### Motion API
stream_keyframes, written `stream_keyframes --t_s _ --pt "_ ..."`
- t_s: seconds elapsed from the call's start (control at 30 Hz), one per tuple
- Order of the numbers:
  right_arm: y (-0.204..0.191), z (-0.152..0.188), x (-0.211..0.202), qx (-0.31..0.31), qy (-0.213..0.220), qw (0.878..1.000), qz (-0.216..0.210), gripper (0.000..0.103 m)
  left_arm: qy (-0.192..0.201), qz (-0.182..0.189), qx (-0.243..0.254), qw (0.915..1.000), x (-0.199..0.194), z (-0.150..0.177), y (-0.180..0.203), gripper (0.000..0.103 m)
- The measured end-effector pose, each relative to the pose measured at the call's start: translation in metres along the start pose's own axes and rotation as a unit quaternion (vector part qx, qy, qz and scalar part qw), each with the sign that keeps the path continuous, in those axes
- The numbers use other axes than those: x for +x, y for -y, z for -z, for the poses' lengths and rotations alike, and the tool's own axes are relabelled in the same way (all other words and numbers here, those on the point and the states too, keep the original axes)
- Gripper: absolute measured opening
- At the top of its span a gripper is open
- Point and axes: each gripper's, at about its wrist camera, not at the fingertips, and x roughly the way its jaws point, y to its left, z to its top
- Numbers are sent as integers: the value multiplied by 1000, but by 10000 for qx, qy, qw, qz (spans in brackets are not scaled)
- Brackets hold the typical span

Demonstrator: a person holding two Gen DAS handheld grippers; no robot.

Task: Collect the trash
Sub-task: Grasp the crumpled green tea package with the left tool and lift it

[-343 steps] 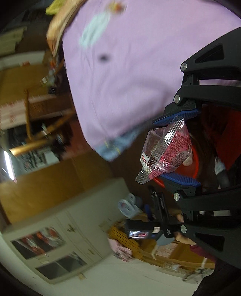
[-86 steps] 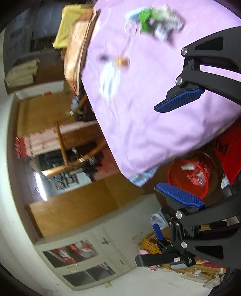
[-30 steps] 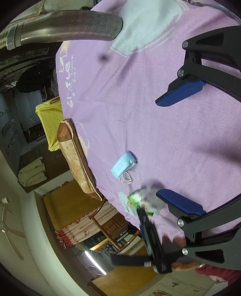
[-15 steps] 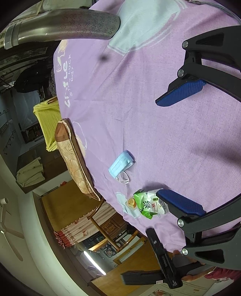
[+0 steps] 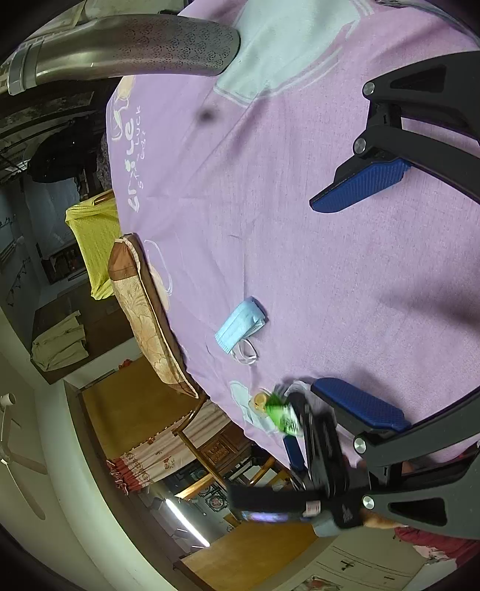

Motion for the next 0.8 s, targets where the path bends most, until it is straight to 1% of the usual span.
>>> stream_keyframes --t_s 0.03,0.13,0.2,0.27,0.4,0.53,0.63,0.7,0.77,0.8 --pt "0 0 0 7 3 10000 1 89 13 43 -99 9999 -5 4 -15 86" --pt "1 0 0 13 2 10000 2 89 68 173 -525 9984 -21 16 -58 86" --pt "1 0 1 4 -14 10000 -1 89 124 172 -806 9965 -32 27 -83 86" --pt "0 0 2 -3 -43 10000 -1 89 168 159 -904 9956 -39 35 -97 86" --pt "0 1 4 -15 -103 9999 -3 89 188 164 -966 9950 -39 46 -107 87" --pt "-2 2 6 -29 -161 9999 -10 89 120 334 -1081 9935 -26 45 -108 89" --pt "-2 2 8 -39 -202 9998 -18 89 130 352 -1200 9921 -18 42 -110 90" --pt "-3 2 9 -45 -227 9997 -20 89 106 353 -1186 9923 -13 36 -108 90" --pt "-3 2 9 -54 -239 9997 -26 89 60 232 -1139 9932 -8 32 -108 93" --pt "-3 2 9 -55 -241 9997 -30 89 -24 65 -1143 9934 -5 30 -108 93"
